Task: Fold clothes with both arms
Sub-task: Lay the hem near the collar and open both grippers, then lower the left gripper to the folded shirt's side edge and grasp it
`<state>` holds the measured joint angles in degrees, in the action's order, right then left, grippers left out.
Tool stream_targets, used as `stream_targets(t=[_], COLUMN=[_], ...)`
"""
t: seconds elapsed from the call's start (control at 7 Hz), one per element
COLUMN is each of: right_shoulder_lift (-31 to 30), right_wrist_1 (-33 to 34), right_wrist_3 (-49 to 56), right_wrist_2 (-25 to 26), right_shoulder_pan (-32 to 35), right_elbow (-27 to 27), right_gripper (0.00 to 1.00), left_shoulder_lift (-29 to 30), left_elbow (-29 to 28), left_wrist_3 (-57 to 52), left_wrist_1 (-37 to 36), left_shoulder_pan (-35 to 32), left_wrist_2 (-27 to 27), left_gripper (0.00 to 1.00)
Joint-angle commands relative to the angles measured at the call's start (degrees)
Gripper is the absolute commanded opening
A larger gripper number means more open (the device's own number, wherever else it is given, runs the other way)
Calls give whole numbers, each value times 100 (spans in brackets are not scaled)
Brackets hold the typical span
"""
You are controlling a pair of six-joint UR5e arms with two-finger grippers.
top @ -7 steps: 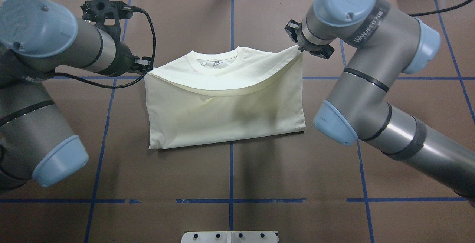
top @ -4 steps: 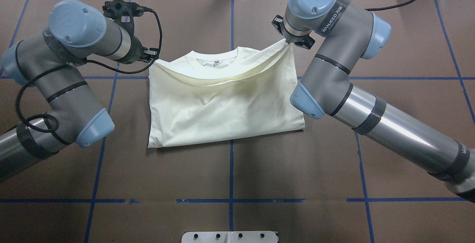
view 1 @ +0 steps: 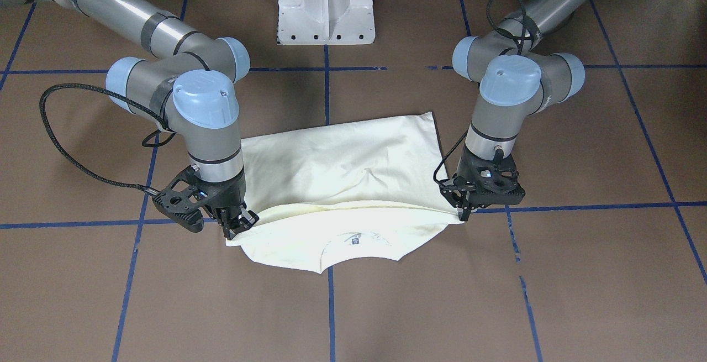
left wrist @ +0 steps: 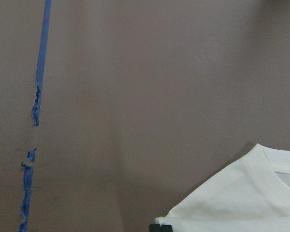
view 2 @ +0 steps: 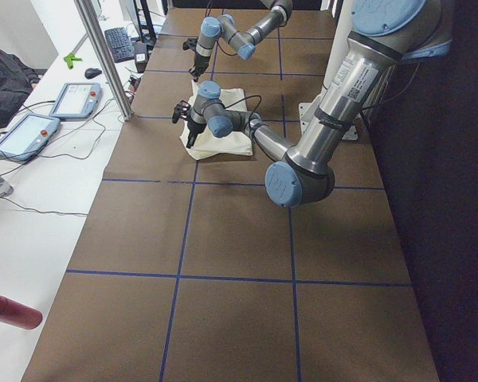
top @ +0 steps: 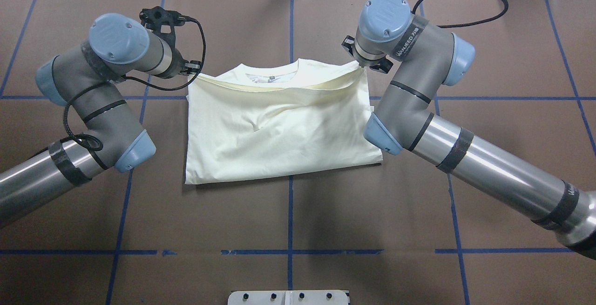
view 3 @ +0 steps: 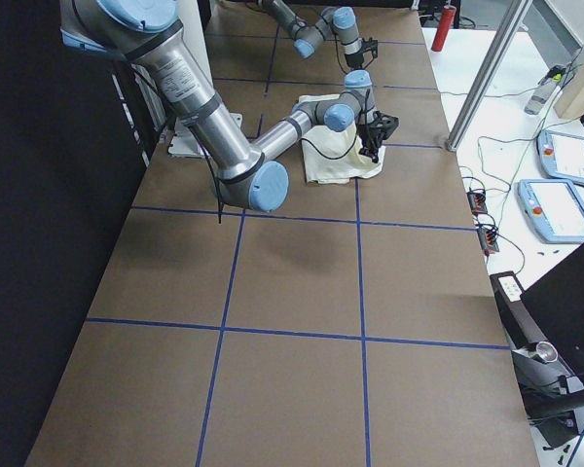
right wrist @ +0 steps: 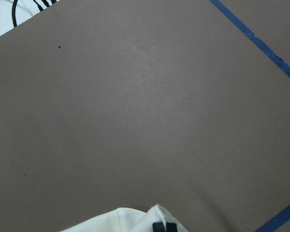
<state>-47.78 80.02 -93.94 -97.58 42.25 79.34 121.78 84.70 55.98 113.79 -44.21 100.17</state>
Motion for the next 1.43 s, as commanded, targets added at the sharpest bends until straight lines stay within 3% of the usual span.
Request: stream_targets(t=[0.0, 0.14, 0.29, 0.43, 0.71, 1.0, 1.14, 1.29], right_shoulder_lift=[-82, -117, -118, -118, -424, -460, -460, -460], right_wrist_1=[-13, -13, -13, -39, -101, -101, -101, -101], right_wrist_3=[25, 8, 103, 487, 667, 667, 667, 667], right_wrist_2=[11, 106, 264, 257, 239, 248, 248, 248], right_shoulder_pan=[-15, -84, -85, -59, -59, -59, -59, -59], right_elbow=[-7, 2, 54, 81, 527, 608, 617, 609], right_gripper=[0, 96, 100, 100, 100, 100, 100, 100], left_shoulder_lift=[-5, -31, -75, -110, -1020, -2058, -2192, -2194], left_elbow=[-15, -6, 29, 273, 1403, 2110, 2103, 2086], left_wrist_3=[-17, -17, -43, -278, -325, -72, 348, 944], left_wrist_1=[116, 230, 240, 231, 249, 982, 1239, 1381], left_shoulder_pan=[0, -9, 8, 17, 149, 657, 885, 1227], left_wrist_2=[-6, 28, 46, 46, 395, 337, 258, -4], left_gripper=[0, 6, 92, 100, 100, 100, 91, 74])
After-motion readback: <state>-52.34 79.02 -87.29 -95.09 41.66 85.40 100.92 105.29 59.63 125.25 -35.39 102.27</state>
